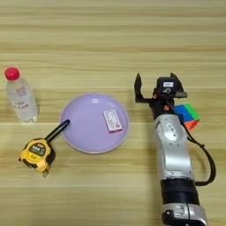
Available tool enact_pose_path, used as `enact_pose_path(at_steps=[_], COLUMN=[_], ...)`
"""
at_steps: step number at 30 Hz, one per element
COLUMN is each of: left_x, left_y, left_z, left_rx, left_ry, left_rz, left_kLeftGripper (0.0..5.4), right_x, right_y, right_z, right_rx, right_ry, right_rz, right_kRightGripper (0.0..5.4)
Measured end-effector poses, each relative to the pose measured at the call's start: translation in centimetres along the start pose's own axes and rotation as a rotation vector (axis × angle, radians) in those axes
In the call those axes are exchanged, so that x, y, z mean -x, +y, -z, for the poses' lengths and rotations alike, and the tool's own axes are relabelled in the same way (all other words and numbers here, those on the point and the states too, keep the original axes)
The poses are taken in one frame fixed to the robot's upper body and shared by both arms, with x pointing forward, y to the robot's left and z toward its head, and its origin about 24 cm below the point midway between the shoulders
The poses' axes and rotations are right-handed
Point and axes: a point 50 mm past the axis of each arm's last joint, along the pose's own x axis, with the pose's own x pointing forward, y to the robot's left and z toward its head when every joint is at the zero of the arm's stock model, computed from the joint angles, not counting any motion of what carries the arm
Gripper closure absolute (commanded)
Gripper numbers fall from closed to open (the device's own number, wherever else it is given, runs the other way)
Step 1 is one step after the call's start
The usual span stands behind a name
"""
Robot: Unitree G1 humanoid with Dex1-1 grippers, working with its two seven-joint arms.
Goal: Move the objects on the table
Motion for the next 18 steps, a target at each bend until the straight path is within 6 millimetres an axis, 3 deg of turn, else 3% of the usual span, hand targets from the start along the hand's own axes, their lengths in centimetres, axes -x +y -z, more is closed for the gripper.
enact_pose_path(at_steps=[18], left_x=[0.04], left_y=[0.27], left_z=[0.02], left_rx=[0.017], left_ry=[0.002], left_rz=[-0.002], left_kLeftGripper=[0.0], right_x=[0.0], right_y=[-0.19], right_z=[0.01], right_rx=[0.005], right_ry=[0.001], right_rz=[0.003], right_kRightGripper=[0.01])
